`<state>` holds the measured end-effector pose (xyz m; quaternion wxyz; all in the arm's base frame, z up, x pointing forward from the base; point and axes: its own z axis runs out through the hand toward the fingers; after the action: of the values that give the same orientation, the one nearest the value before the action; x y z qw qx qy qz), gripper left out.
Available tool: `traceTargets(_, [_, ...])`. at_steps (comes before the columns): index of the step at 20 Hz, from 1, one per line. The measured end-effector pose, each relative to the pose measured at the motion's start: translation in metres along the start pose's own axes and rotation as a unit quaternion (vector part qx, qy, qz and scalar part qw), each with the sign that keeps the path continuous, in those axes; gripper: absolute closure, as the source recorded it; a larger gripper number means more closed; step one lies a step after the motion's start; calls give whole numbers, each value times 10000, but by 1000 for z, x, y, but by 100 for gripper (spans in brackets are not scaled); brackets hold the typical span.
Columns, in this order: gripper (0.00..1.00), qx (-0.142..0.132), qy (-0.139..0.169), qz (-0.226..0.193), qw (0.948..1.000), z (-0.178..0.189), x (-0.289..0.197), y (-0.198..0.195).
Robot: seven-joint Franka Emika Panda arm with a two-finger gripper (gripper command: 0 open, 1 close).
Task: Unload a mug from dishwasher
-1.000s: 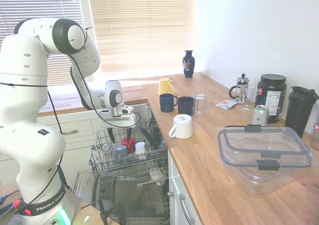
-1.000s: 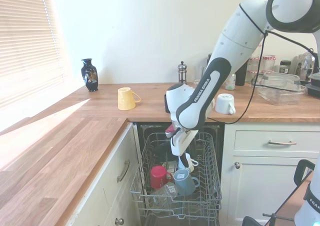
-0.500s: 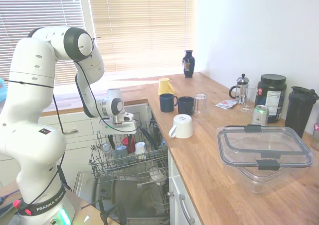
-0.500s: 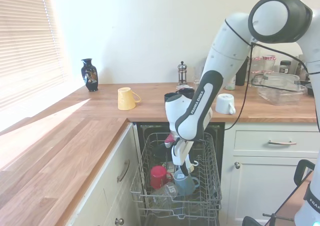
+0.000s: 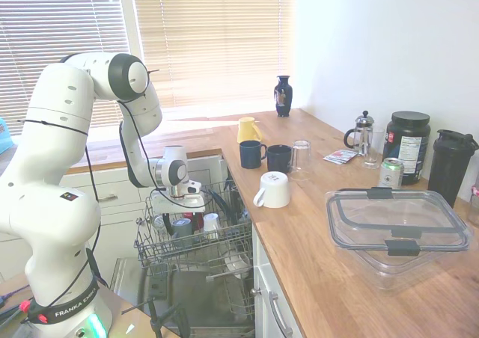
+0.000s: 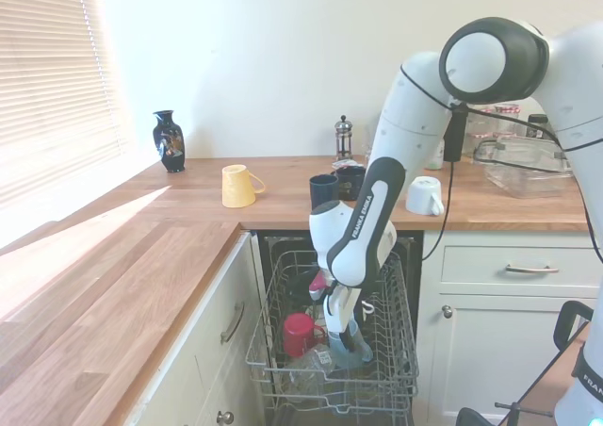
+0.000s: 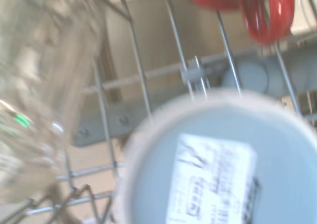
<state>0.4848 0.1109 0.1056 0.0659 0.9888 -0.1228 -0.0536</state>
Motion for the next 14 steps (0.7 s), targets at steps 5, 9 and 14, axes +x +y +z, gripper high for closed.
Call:
traceTargets(5, [0, 23, -15, -18, 10000, 4, 1, 6])
traceTargets(9, [0, 41, -48, -45, 10000, 15, -3, 1])
traceTargets(14, [0, 52, -67, -69, 9999, 19, -4, 0])
